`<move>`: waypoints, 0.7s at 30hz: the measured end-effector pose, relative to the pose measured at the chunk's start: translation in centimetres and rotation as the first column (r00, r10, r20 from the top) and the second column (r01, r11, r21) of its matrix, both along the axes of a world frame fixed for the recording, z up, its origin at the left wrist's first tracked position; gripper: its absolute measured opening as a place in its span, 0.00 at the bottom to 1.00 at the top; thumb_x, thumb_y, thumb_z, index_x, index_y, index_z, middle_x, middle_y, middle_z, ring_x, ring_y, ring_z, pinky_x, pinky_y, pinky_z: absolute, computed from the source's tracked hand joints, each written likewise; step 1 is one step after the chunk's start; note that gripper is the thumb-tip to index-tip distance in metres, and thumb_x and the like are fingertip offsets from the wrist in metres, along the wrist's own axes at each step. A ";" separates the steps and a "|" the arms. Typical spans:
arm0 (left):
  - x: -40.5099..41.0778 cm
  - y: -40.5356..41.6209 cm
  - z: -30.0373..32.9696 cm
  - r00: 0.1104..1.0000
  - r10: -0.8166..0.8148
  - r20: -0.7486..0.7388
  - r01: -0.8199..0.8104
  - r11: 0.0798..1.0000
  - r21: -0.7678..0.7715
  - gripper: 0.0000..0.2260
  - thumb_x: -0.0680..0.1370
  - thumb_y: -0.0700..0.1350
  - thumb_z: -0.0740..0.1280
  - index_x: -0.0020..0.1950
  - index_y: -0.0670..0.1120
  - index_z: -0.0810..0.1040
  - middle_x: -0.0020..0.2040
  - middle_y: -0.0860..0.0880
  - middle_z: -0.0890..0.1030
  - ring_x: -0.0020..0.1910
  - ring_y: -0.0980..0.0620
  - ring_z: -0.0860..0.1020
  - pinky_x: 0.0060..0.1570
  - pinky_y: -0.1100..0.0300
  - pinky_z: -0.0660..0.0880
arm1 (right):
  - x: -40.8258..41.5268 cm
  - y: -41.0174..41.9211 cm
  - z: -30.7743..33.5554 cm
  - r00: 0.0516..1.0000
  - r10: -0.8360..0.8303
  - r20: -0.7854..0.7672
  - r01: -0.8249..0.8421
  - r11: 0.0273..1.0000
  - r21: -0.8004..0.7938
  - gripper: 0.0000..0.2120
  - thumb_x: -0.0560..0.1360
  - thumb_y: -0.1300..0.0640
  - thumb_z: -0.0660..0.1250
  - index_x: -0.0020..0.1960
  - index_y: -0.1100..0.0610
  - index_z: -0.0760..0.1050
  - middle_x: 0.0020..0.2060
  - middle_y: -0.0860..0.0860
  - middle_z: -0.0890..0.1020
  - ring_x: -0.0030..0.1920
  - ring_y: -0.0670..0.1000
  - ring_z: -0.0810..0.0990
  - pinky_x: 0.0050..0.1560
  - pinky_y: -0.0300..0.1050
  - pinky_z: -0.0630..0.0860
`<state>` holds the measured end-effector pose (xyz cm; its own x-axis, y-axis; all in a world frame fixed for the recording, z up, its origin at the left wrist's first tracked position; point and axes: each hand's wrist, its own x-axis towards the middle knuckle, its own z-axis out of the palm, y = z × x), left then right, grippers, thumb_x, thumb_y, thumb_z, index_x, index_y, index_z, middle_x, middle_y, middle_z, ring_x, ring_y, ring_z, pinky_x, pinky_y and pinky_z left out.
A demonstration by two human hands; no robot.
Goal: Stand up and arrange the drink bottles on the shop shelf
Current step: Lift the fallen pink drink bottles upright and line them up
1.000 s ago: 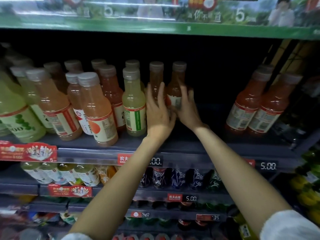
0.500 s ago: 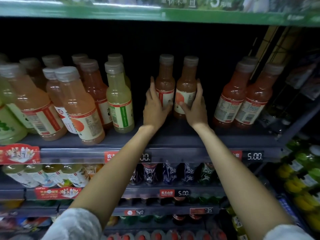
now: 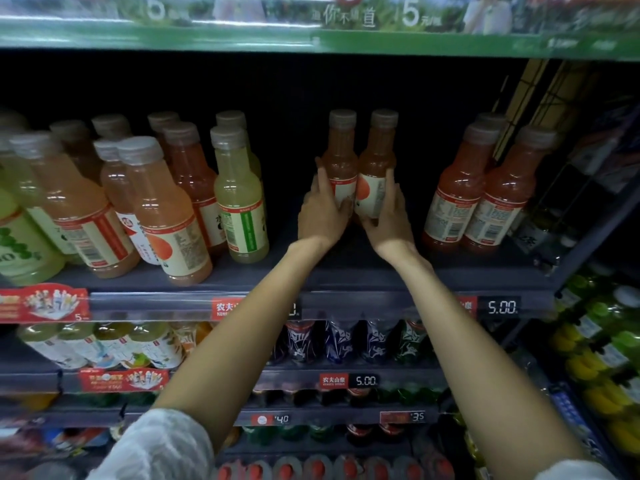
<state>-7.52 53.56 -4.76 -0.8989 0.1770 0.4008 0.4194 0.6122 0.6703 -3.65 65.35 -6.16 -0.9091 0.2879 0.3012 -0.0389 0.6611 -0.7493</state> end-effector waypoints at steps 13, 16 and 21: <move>9.2 -16.6 -0.2 0.824 0.268 -0.499 -0.264 0.961 0.079 0.13 0.77 0.39 0.64 0.61 0.40 0.76 0.55 0.43 0.78 0.55 0.47 0.75 0.56 0.67 0.67 | 4.7 -8.9 1.9 0.909 0.396 -0.125 -0.380 0.915 0.136 0.22 0.76 0.55 0.66 0.69 0.53 0.68 0.64 0.52 0.75 0.65 0.50 0.72 0.62 0.40 0.67; 8.2 -18.6 -0.5 0.782 0.355 -0.513 -0.334 0.933 0.137 0.16 0.76 0.40 0.66 0.64 0.38 0.73 0.60 0.38 0.75 0.61 0.47 0.69 0.63 0.71 0.59 | 3.1 -12.1 2.4 0.900 0.411 -0.148 -0.414 0.910 0.005 0.33 0.73 0.55 0.71 0.73 0.53 0.60 0.69 0.53 0.69 0.67 0.49 0.68 0.62 0.39 0.64; 6.8 -20.0 -0.8 0.773 0.424 -0.471 -0.388 0.904 0.178 0.23 0.73 0.39 0.71 0.67 0.39 0.70 0.63 0.37 0.71 0.63 0.46 0.65 0.64 0.72 0.55 | 0.1 -15.5 2.2 0.916 0.373 -0.148 -0.400 0.883 -0.246 0.41 0.69 0.57 0.76 0.74 0.54 0.55 0.67 0.52 0.71 0.63 0.45 0.70 0.61 0.39 0.68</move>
